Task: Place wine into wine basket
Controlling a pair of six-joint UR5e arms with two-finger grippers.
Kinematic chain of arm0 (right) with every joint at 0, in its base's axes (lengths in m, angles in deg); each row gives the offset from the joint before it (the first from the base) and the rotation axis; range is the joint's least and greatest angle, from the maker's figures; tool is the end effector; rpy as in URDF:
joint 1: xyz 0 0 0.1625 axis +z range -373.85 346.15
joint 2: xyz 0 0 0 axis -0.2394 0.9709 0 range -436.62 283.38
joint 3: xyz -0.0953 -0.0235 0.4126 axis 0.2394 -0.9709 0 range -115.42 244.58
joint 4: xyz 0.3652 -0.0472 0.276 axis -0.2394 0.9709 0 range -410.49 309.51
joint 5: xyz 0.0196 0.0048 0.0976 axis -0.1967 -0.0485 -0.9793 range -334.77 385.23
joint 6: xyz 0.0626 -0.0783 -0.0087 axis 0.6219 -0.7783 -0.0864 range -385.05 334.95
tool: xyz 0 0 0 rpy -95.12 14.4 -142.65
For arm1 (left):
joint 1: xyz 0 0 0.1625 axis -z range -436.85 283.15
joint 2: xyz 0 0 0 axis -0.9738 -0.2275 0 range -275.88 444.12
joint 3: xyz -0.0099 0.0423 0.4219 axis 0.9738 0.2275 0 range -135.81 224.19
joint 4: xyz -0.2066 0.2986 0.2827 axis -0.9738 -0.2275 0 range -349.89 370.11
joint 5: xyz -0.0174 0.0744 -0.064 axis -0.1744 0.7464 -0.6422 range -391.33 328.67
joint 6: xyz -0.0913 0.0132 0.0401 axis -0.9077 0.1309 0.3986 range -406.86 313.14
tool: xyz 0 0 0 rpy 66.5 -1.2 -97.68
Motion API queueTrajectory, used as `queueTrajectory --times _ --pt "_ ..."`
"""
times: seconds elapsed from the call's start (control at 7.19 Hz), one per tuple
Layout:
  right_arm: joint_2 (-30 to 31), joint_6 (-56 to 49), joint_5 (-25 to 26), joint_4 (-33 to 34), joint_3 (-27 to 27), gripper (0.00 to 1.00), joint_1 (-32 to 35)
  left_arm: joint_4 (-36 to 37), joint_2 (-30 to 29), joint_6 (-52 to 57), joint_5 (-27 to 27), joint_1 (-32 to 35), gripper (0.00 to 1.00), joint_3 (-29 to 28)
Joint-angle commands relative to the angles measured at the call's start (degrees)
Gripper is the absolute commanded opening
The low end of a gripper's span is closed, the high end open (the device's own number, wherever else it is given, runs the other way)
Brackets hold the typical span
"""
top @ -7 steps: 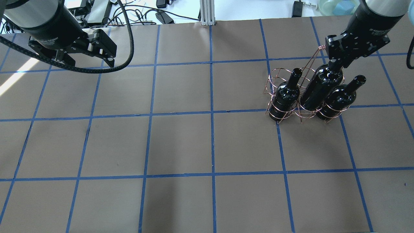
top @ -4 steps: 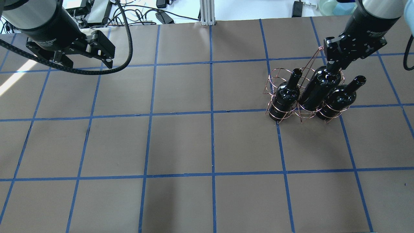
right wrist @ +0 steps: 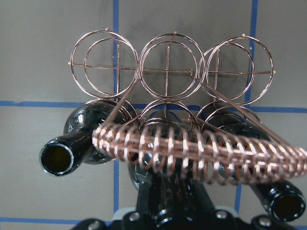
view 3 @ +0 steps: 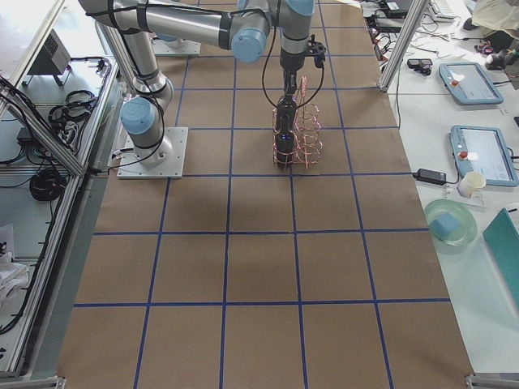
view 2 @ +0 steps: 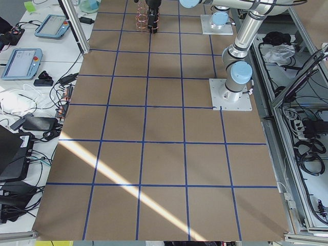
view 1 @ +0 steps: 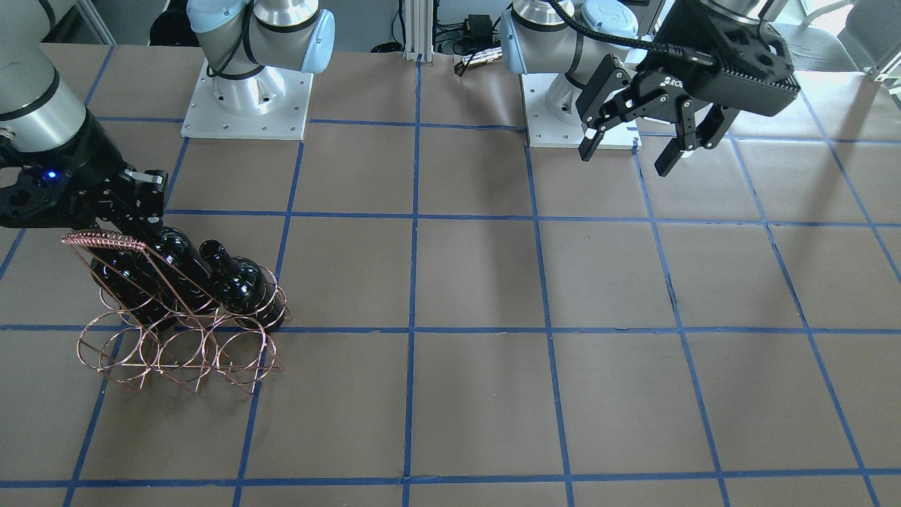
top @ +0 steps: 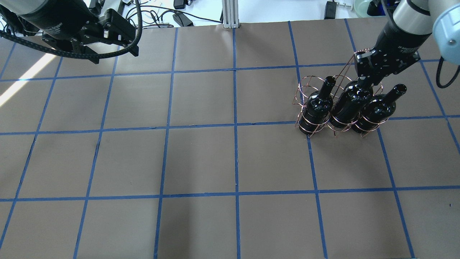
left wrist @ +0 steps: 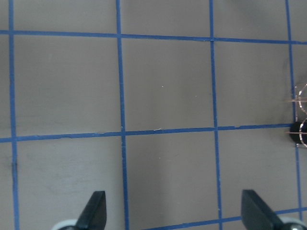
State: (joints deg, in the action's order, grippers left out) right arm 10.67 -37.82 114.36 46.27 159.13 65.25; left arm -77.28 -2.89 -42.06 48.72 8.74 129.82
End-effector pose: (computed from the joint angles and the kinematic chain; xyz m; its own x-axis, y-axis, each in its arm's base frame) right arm 0.0273 -0.5713 0.4290 -0.9993 -0.0325 -0.0168 -0.0326 0.9995 0.0052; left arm -0.1094 -0.5401 0.5622 -0.9872 0.0365 0.1551 0.0070 0.9824 -0.1867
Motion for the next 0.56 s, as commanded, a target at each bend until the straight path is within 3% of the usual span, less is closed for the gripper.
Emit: queueTrajectory --times 0.0,0.42 --pt "-0.4 -0.1 0.2 3.3 3.0 0.01 0.0 4.5 -0.7 3.0 9.2 0.0 1.0 0.1" --pt "-0.5 0.0 0.3 4.4 4.4 0.02 -0.1 7.6 -1.3 3.1 10.0 -0.8 1.0 0.0"
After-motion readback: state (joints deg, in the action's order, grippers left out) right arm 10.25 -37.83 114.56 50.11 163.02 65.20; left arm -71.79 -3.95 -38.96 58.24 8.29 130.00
